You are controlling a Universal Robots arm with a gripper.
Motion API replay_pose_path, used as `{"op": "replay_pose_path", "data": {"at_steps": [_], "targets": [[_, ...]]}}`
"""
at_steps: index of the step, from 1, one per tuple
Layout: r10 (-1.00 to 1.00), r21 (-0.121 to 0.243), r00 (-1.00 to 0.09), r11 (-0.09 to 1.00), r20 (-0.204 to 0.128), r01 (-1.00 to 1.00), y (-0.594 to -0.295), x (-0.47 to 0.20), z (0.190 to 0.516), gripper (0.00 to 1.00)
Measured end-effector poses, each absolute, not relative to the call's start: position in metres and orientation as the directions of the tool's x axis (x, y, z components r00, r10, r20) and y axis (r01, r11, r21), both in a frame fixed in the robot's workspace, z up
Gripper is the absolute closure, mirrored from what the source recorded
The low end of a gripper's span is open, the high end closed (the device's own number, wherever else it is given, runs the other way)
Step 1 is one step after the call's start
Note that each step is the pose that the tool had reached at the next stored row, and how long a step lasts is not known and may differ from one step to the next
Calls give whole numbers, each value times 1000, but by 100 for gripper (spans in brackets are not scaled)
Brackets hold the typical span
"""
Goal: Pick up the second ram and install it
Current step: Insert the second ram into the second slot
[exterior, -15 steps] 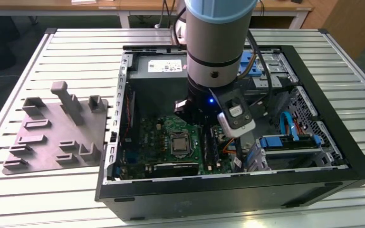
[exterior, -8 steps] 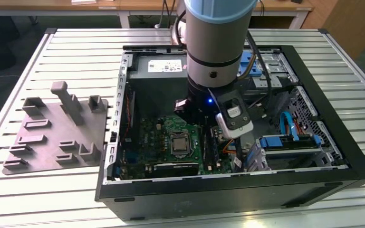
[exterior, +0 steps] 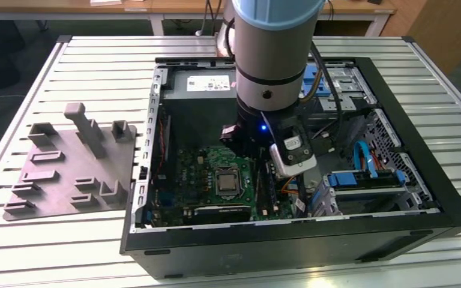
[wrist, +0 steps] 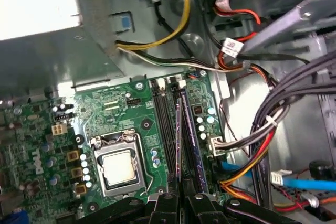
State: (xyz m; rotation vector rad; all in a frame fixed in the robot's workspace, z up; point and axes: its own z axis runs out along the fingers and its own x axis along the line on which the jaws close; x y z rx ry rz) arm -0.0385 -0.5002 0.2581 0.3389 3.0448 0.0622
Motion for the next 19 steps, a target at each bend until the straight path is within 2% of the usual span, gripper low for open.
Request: {"op": "replay_pose_path", "data": {"at_steps": [10, 13, 17, 19], "targets": [[63, 50, -996, 997, -69, 60, -500, -38, 256, 86], [46, 49, -998, 998, -53, 44, -500, -38, 256, 86], [40, 47, -999, 998, 0, 40, -499, -38, 256, 86], [30, 47, -1000, 998, 3, 30, -499, -38, 254, 86]]}}
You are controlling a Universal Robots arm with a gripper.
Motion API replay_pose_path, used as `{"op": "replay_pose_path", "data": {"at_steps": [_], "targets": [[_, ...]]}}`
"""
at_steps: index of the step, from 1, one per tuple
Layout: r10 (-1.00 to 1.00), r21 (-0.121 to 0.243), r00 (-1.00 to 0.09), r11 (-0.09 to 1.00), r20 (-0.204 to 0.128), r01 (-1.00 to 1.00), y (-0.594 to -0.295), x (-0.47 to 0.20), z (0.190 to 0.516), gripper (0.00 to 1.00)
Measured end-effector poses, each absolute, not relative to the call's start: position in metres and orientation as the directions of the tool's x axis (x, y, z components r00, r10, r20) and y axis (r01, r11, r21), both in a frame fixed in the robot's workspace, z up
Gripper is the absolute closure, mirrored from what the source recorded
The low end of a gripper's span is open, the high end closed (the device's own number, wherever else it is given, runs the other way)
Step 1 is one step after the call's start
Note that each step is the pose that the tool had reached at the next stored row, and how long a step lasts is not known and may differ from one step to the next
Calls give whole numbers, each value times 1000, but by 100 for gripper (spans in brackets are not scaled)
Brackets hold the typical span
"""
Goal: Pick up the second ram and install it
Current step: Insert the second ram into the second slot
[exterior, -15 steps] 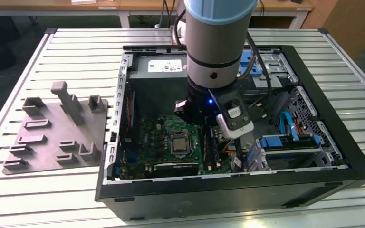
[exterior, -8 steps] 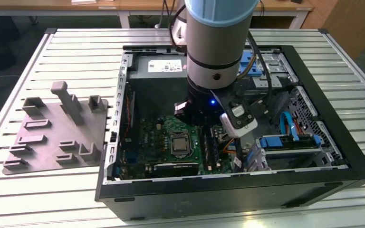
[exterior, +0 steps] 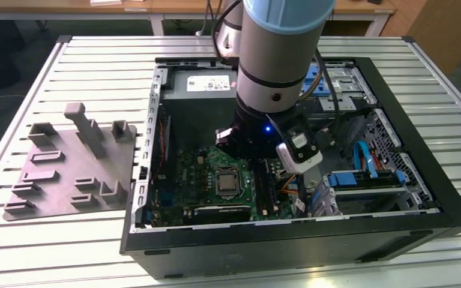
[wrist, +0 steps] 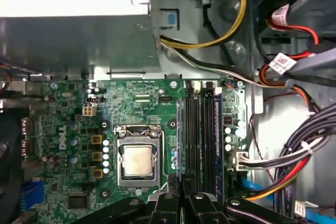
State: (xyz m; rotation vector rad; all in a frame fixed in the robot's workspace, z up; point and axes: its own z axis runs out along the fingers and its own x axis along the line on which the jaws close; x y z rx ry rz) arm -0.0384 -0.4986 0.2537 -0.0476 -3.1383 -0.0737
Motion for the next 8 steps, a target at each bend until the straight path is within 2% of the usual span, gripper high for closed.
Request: {"op": "replay_pose_path", "data": {"at_steps": [8], "targets": [[17, 54, -1000, 998, 5, 18, -495, -34, 249, 86]]}}
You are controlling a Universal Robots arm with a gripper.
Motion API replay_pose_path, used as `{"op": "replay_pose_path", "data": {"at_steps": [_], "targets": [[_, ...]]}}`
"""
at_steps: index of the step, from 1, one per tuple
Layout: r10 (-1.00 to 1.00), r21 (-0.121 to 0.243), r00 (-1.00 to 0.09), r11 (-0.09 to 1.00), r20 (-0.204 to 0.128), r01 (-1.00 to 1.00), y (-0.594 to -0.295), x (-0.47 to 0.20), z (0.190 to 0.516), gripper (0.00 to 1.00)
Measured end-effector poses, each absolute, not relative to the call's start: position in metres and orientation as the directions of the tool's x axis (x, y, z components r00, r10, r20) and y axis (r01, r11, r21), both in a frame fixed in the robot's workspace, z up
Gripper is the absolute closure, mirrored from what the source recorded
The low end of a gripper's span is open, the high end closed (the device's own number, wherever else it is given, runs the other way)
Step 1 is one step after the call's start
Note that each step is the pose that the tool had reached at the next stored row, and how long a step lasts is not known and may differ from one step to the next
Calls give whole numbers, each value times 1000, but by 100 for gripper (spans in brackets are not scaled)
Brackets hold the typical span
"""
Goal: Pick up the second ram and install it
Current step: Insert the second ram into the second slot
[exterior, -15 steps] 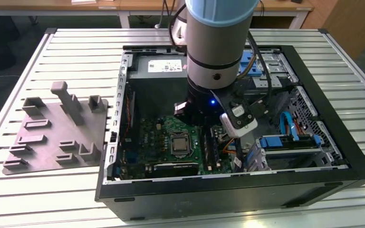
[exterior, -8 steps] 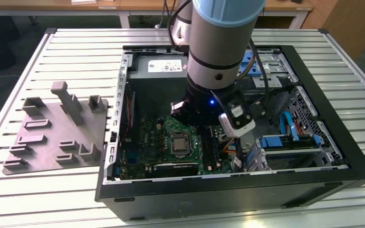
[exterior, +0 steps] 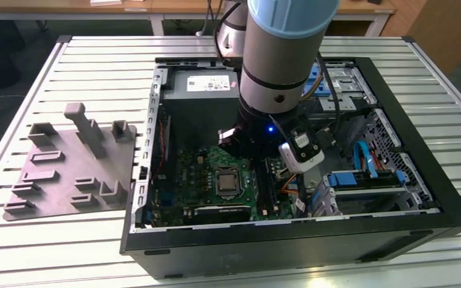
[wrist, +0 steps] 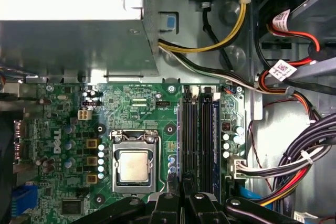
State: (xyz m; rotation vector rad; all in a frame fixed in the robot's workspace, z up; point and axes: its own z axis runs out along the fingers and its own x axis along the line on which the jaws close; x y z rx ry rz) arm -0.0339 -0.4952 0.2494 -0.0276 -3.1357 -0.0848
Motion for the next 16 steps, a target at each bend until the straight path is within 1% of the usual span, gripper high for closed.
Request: {"op": "replay_pose_path", "data": {"at_steps": [16], "targets": [[17, 53, -1000, 998, 6, 18, -495, -32, 245, 86]]}}
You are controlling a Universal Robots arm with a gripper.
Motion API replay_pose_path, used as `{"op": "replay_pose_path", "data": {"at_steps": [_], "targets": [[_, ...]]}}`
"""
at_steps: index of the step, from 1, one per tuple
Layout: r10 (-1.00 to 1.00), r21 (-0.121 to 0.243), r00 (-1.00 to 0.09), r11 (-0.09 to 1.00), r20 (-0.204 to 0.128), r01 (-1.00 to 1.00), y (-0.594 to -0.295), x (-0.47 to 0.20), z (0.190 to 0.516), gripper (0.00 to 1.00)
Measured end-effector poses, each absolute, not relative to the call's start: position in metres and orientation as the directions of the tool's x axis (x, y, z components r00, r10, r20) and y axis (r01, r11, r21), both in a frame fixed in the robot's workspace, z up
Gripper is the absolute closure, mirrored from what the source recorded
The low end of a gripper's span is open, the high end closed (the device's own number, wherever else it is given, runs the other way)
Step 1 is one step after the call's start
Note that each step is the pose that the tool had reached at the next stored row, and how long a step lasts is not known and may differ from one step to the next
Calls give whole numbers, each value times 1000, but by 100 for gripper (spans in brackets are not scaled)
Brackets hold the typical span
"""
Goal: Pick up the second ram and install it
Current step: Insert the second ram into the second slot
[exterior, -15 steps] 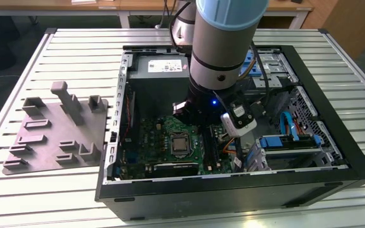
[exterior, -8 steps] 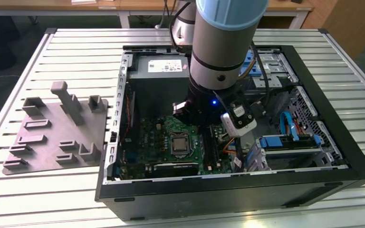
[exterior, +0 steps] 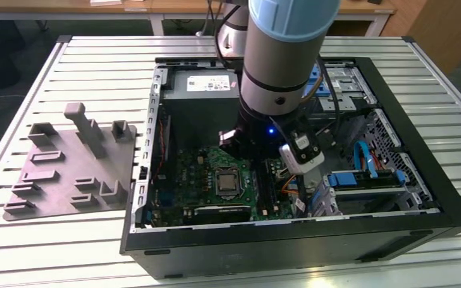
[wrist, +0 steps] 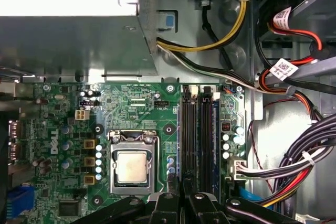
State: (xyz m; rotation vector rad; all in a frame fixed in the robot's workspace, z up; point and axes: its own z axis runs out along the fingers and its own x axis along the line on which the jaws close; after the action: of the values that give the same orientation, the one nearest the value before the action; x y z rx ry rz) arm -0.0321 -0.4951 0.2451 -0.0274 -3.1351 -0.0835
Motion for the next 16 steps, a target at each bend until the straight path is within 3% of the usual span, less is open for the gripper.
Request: {"op": "replay_pose_path", "data": {"at_steps": [16], "targets": [[17, 53, -1000, 998, 6, 18, -490, -29, 234, 86]]}}
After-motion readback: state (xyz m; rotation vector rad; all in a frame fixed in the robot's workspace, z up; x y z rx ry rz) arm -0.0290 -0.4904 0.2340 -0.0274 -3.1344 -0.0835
